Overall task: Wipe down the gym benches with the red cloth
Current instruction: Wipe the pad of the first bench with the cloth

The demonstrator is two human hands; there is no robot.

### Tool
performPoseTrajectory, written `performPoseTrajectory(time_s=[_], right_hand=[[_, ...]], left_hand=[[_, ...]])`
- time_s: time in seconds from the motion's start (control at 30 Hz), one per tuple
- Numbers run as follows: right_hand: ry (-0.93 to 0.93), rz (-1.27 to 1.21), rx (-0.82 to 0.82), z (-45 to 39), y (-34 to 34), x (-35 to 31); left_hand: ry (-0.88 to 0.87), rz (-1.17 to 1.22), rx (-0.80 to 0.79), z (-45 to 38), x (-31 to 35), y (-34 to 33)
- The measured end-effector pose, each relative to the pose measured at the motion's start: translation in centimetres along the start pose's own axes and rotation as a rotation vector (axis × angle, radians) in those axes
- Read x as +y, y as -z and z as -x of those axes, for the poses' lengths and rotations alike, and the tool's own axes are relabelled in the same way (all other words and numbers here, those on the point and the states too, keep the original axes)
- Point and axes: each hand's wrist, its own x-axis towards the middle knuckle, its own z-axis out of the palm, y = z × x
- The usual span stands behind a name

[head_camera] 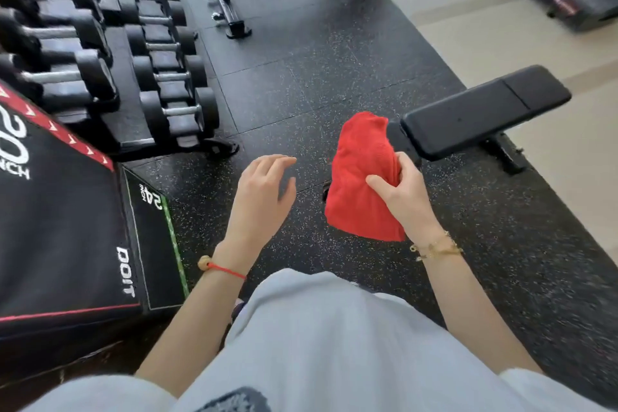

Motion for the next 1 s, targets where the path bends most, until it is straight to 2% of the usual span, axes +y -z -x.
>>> performPoseTrajectory(time_s=[0.2,0.37,0.7,1.0], right_hand=[[-0.015,0.006,0.010,-2.8,8.5,3.3],[-0.040,-0.009,-0.001,-5.8,12.3,5.6],[-0.060,0.017,-0.063,-16.8,15.2,10.1],[-0.060,0.088,-0.201,-28.3,15.1,13.6]], left_hand=[[0.013,0.012,-0.017,-2.5,7.0,-6.2],[0.022,0.002,-0.024,-4.7,9.9,-8.9],[0.086,-0.043,-0.025,-11.9,10.6,-15.3],[0.196,-0.076,-0.005,-19.1,9.0,-21.3]])
